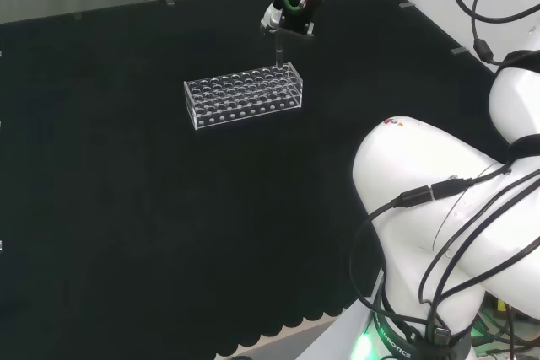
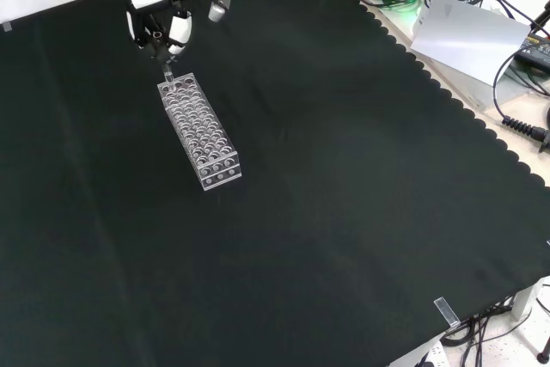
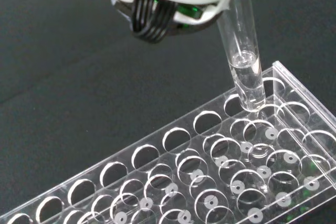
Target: Put the test tube back in the rack.
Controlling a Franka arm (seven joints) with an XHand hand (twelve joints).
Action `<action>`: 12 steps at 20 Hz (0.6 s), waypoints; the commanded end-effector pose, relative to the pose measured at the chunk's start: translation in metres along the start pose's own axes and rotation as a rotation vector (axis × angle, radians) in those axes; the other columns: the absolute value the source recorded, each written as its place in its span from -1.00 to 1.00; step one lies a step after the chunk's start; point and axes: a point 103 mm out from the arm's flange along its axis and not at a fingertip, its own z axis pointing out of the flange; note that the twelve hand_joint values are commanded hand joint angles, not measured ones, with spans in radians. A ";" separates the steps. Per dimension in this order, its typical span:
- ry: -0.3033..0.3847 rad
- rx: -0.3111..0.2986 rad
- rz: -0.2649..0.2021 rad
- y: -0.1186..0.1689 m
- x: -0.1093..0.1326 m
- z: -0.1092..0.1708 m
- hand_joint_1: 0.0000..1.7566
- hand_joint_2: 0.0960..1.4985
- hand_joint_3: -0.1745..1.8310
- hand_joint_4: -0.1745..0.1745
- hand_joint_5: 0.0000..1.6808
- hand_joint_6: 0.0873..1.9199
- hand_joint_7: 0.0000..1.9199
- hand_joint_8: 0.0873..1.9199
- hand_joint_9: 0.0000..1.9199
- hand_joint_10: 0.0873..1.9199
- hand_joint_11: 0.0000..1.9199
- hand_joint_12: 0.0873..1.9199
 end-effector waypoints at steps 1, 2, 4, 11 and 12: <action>-0.004 -0.002 -0.001 -0.002 0.003 0.002 0.39 -0.16 -0.25 -1.00 0.57 -0.50 0.83 -0.74 0.69 -0.67 0.33 -0.15; -0.003 -0.002 -0.001 -0.001 0.003 0.002 0.39 -0.16 -0.25 -1.00 0.57 -0.50 0.83 -0.74 0.69 -0.67 0.33 -0.15; -0.004 -0.002 -0.002 -0.001 0.004 0.002 0.39 -0.16 -0.25 -1.00 0.57 -0.50 0.83 -0.74 0.69 -0.67 0.33 -0.15; -0.006 0.006 -0.013 0.006 0.010 0.003 0.39 -0.16 -0.25 -1.00 0.57 -0.50 0.83 -0.74 0.69 -0.67 0.33 -0.15; -0.006 0.006 -0.015 0.006 0.010 0.004 0.39 -0.16 -0.25 -1.00 0.57 -0.50 0.83 -0.74 0.69 -0.67 0.33 -0.15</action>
